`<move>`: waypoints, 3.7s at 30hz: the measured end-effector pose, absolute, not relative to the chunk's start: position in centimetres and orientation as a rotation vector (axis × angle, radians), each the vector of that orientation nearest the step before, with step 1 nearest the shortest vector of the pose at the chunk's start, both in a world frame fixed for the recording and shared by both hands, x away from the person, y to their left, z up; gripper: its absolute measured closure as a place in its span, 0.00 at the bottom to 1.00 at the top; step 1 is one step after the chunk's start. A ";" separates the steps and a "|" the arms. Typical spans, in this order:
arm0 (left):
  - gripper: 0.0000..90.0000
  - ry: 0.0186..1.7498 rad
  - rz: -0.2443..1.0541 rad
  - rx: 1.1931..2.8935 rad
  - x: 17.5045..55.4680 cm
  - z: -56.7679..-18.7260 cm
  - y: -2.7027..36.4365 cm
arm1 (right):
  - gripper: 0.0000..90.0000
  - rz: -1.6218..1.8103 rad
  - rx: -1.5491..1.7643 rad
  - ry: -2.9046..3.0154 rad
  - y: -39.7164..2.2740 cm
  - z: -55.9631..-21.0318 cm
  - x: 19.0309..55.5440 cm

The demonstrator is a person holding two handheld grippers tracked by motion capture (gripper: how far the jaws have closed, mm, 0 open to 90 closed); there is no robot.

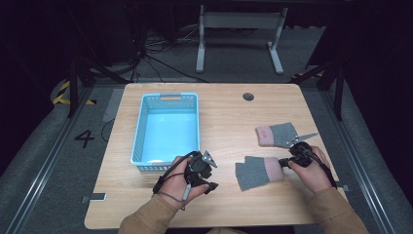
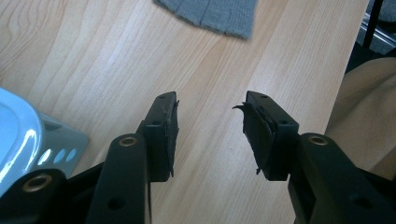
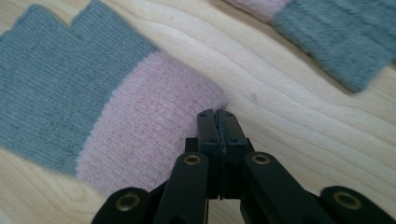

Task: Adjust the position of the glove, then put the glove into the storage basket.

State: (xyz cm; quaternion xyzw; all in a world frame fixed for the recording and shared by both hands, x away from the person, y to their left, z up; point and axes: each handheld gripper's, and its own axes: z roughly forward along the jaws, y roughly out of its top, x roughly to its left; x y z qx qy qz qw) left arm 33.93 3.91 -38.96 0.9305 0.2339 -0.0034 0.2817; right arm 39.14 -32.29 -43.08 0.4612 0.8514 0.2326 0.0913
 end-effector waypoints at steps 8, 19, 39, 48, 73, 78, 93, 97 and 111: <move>0.62 0.640 -0.002 2.479 34.0 -38.7 4.2 | 1.00 0.676 1.299 2.617 -30.0 -43.0 37.9; 0.62 0.634 -0.002 2.471 34.3 -38.5 4.1 | 1.00 0.707 1.286 2.694 -28.9 -42.8 36.9; 0.59 0.636 -0.011 2.464 34.4 -38.3 4.2 | 1.00 0.804 1.192 2.706 -27.6 -42.9 37.1; 0.57 0.643 -0.008 2.460 34.7 -37.9 4.5 | 1.00 0.863 1.195 2.624 -28.7 -40.8 37.5; 0.56 0.698 0.016 2.426 33.6 -38.0 7.8 | 1.00 0.803 1.318 2.488 -28.1 -39.4 50.8; 0.55 0.712 0.019 2.420 33.5 -38.1 8.2 | 1.00 0.782 1.322 2.470 -28.0 -40.1 52.3; 0.55 0.712 0.012 2.422 33.9 -38.4 8.1 | 1.00 0.733 1.405 2.419 -27.6 -42.3 55.1; 0.55 0.707 0.012 2.422 33.9 -38.4 8.1 | 1.00 0.714 1.414 2.435 -27.6 -42.6 55.2; 0.54 0.698 0.008 2.425 34.1 -38.3 7.8 | 1.00 0.694 1.456 2.526 -27.9 -42.9 53.0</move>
